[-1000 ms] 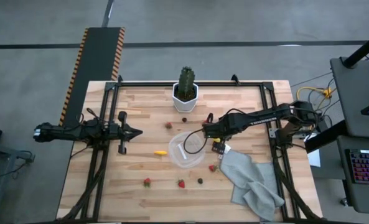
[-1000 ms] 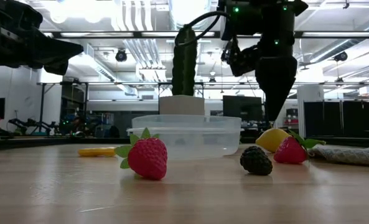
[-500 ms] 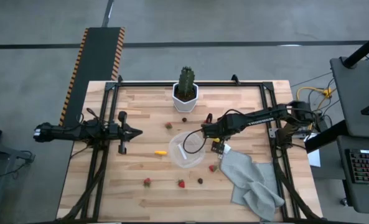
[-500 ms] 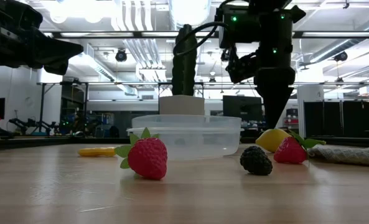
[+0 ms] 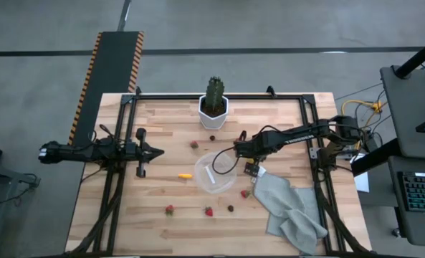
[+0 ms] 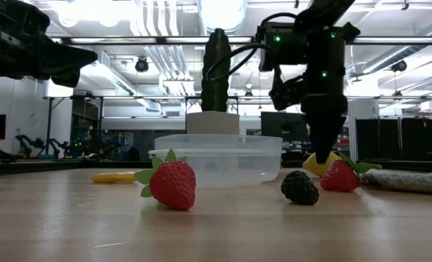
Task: Pick and placing Produce into tupperware
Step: Put the yellow lemon into the transparent container
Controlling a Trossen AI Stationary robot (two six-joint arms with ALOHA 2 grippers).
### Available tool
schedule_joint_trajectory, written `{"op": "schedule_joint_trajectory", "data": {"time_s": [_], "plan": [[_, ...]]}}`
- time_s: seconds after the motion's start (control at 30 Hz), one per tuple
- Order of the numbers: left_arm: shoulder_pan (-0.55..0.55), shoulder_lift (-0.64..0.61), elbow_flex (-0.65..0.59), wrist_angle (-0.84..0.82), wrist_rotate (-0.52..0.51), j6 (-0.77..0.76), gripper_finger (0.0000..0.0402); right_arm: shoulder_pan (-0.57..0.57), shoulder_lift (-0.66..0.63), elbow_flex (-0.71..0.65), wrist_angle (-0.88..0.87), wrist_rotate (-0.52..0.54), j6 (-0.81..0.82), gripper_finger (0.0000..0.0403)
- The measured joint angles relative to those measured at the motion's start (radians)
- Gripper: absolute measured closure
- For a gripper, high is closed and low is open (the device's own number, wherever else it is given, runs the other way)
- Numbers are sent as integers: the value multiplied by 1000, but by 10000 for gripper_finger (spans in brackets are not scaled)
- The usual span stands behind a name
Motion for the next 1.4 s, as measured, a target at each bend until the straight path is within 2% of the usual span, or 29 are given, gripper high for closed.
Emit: {"op": "schedule_joint_trajectory", "data": {"time_s": [0.23, 0.63, 1.07, 1.4], "plan": [[0, 0, 0, -1, 0, 0, 402, -5, 0, -45, 62, 7, -26, 87], [0, 0, 0, -4, 0, 0, 402, -33, 0, -86, 65, 10, -29, 91], [0, 0, 0, -4, 0, 0, 402, -33, -1, -84, 94, 10, -79, 128], [0, 0, 0, -3, 0, 0, 402, -33, -1, -84, 97, 10, -97, 179]]}}
